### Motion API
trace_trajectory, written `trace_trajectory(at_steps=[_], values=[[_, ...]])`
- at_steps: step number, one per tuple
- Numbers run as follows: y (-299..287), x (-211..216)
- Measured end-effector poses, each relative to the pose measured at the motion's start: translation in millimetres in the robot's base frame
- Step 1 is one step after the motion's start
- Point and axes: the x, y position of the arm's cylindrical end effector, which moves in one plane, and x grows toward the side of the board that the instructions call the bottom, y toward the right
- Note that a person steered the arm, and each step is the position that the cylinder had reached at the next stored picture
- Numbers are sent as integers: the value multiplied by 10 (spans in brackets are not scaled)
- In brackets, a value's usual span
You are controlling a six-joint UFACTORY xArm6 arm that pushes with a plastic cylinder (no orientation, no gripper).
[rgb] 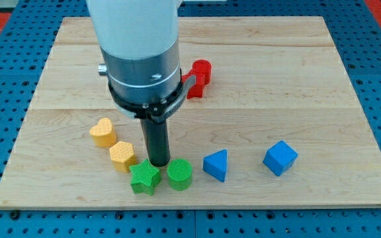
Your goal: Push the yellow heart to the top
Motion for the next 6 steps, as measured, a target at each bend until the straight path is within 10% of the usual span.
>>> trace_trajectory(at_steps=[6], values=[[-960,-1522]])
